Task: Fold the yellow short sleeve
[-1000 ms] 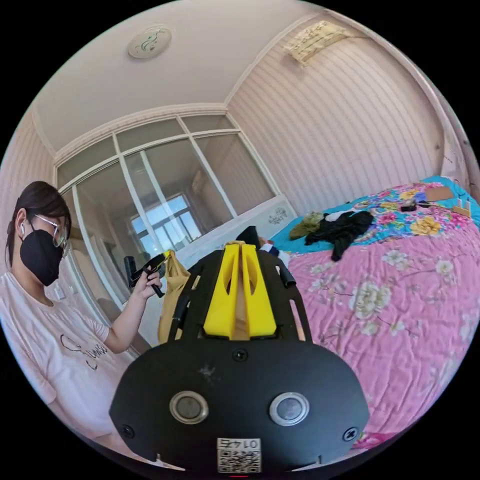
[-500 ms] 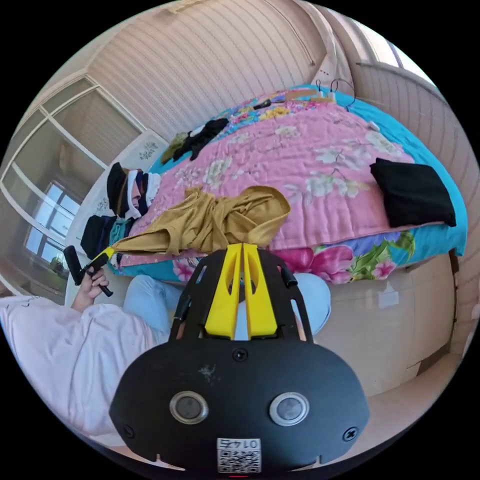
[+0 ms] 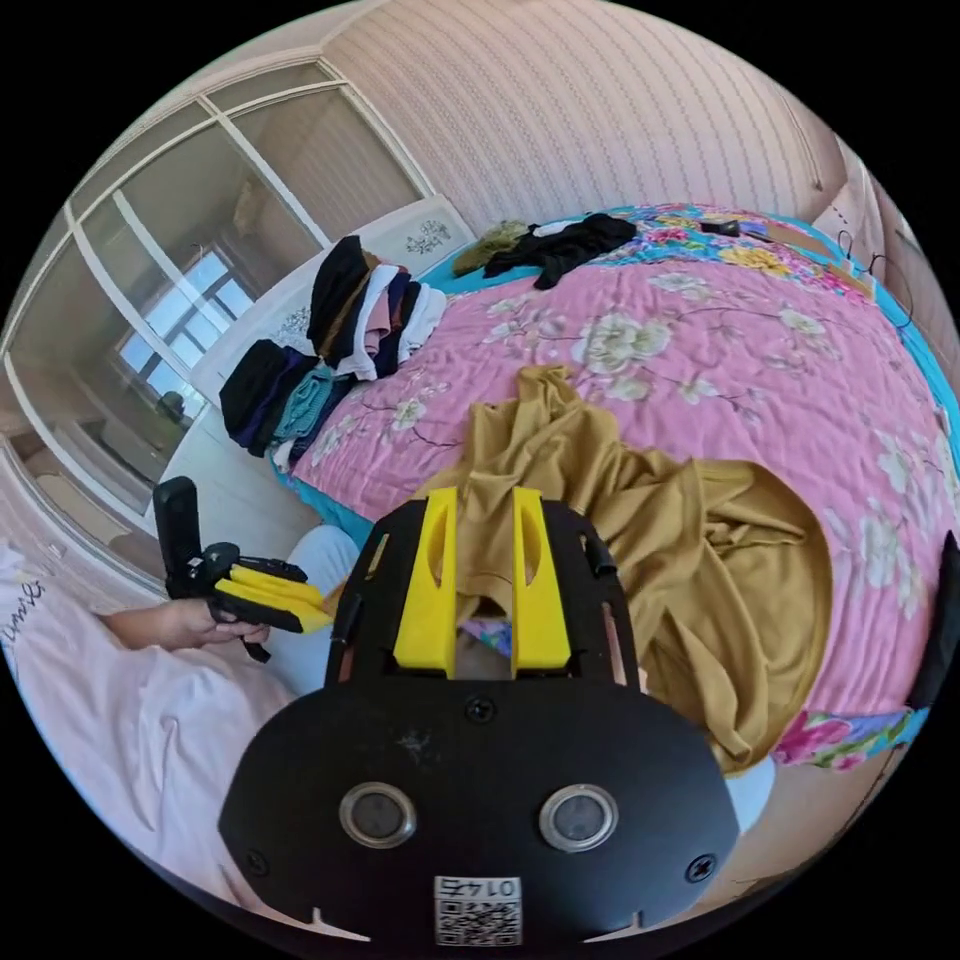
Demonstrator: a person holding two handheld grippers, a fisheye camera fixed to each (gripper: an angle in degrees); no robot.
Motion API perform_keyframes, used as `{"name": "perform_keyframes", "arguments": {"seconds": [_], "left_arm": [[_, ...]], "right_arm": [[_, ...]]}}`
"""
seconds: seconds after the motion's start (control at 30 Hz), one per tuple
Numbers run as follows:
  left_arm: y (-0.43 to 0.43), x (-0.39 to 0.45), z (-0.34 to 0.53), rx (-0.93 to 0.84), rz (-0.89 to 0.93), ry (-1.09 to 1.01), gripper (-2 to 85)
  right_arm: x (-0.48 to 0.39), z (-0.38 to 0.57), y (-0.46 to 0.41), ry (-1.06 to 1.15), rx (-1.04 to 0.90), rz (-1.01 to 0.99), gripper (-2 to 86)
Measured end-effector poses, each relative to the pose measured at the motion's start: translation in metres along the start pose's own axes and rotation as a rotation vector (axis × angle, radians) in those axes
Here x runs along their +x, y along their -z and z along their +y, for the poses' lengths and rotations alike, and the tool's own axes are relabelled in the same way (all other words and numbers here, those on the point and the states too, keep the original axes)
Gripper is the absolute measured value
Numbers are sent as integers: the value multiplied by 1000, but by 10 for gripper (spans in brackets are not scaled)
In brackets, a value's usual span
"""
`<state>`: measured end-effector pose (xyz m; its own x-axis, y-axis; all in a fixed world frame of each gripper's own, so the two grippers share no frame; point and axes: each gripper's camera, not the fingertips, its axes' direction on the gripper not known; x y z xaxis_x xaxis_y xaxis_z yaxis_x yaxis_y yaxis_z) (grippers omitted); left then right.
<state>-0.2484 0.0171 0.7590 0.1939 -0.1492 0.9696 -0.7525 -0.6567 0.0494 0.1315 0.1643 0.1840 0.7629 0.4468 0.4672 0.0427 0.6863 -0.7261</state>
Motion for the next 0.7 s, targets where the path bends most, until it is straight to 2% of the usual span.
{"name": "perform_keyframes", "arguments": {"seconds": [0.07, 0.13, 0.2, 0.3, 0.33, 0.5, 0.7], "left_arm": [[-7, -1, -4, -17, -11, -11, -10], [-14, -2, -8, -24, -31, -18, -10], [-19, -4, -10, -30, -39, -13, -10], [-26, -13, -10, -42, -49, 7, -10], [-28, -17, -10, -54, -61, 23, -10], [-16, -40, -6, -45, -102, 108, -10], [3, -89, -3, 25, -250, 278, -6]], "right_arm": [[-10, -14, -22, 4, -38, -6, 89], [-21, -29, -48, -6, -89, 70, 104], [-27, -39, -65, -8, -151, 39, 104], [-25, -42, -96, -20, -341, 144, 52], [-20, -42, -93, -49, -348, 174, 24], [0, -29, -19, -112, -227, 56, 6], [26, 25, 104, -241, -14, 75, 2]]}}
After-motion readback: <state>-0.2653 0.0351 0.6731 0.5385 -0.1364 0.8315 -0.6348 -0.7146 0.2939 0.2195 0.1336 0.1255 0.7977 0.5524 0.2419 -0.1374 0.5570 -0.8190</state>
